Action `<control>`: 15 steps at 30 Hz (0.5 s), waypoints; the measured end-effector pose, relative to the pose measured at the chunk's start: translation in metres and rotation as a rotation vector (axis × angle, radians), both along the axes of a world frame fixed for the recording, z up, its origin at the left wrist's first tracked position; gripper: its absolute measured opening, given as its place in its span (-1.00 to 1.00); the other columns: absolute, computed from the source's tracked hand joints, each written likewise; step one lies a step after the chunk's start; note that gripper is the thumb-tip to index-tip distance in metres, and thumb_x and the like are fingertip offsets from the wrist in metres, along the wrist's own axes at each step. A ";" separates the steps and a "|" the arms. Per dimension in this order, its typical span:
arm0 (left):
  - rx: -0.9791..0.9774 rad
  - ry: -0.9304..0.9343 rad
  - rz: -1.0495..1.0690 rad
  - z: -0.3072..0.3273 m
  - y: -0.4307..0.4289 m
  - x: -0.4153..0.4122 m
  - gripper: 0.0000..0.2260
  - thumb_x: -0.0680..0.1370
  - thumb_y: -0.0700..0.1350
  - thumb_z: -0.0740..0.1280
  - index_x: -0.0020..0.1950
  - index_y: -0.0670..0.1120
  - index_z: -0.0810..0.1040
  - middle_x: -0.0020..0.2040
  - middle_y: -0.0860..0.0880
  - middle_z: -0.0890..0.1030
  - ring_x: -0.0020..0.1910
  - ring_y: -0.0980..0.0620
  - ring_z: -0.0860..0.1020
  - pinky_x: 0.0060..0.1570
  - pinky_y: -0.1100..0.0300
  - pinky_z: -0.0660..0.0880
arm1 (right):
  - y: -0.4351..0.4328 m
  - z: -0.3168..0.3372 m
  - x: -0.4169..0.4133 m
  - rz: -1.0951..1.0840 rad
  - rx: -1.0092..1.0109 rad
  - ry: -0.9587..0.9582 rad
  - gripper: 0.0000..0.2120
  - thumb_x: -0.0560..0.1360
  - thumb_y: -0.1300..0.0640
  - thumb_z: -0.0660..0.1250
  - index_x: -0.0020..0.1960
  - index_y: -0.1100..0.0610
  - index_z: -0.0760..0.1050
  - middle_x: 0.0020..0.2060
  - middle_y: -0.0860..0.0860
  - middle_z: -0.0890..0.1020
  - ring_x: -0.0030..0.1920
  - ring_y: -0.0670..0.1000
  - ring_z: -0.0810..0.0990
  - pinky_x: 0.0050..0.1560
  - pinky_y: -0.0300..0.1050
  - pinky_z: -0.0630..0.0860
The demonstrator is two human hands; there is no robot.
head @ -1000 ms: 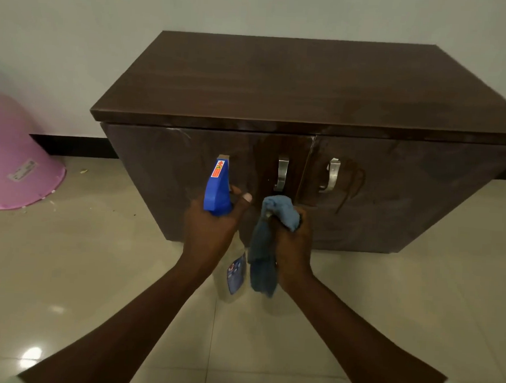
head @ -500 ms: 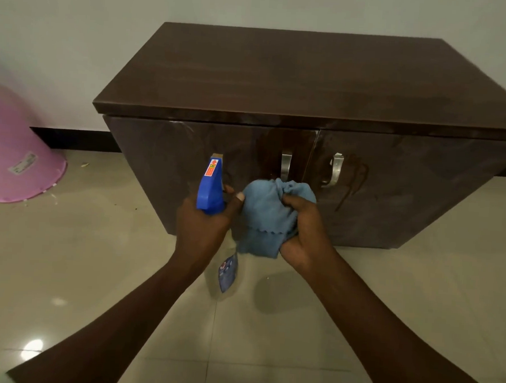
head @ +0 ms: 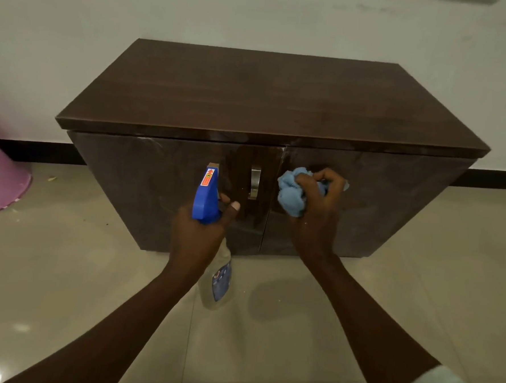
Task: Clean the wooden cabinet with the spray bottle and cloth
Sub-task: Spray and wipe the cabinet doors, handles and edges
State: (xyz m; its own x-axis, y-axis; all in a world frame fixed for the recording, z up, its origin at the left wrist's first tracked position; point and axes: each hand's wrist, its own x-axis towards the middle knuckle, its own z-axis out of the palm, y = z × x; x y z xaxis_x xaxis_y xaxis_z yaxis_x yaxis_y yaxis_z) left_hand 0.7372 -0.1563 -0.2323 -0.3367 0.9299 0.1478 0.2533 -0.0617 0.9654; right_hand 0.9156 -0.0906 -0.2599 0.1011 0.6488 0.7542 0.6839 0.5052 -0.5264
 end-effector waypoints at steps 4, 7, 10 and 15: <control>0.004 0.006 -0.009 0.006 -0.002 0.008 -0.82 0.44 -0.08 0.40 -0.18 0.14 0.42 -0.32 0.08 0.51 -0.39 0.30 0.52 -0.30 0.33 0.44 | -0.006 -0.028 0.002 0.046 -0.053 -0.040 -0.51 0.32 0.28 0.51 0.16 0.03 0.42 0.18 0.15 0.35 0.19 0.06 0.43 0.16 -0.18 0.48; 0.002 0.003 -0.026 0.005 -0.003 0.009 -0.83 0.44 -0.09 0.41 -0.16 0.14 0.44 -0.30 0.08 0.53 -0.38 0.30 0.52 -0.26 0.28 0.46 | -0.015 -0.039 0.000 0.080 -0.138 -0.001 -0.53 0.36 0.30 0.49 0.19 0.03 0.45 0.20 0.19 0.37 0.20 0.01 0.42 0.20 -0.30 0.45; 0.003 0.015 -0.022 0.002 -0.004 0.009 -0.83 0.43 -0.07 0.40 -0.15 0.15 0.44 -0.29 0.08 0.54 -0.34 0.21 0.54 -0.23 0.23 0.48 | -0.011 -0.026 -0.010 0.075 -0.097 0.118 -0.71 0.38 0.28 0.49 0.08 0.17 0.57 0.09 0.21 0.43 0.09 0.01 0.48 0.06 -0.38 0.45; -0.005 0.008 -0.014 0.004 -0.006 0.011 -0.80 0.44 -0.09 0.40 -0.18 0.15 0.40 -0.30 0.09 0.51 -0.36 0.28 0.53 -0.25 0.28 0.44 | -0.010 -0.003 -0.025 -0.052 -0.087 0.264 -0.71 0.34 0.26 0.46 0.05 0.21 0.55 0.02 0.16 0.44 -0.02 -0.08 0.45 -0.05 -0.51 0.38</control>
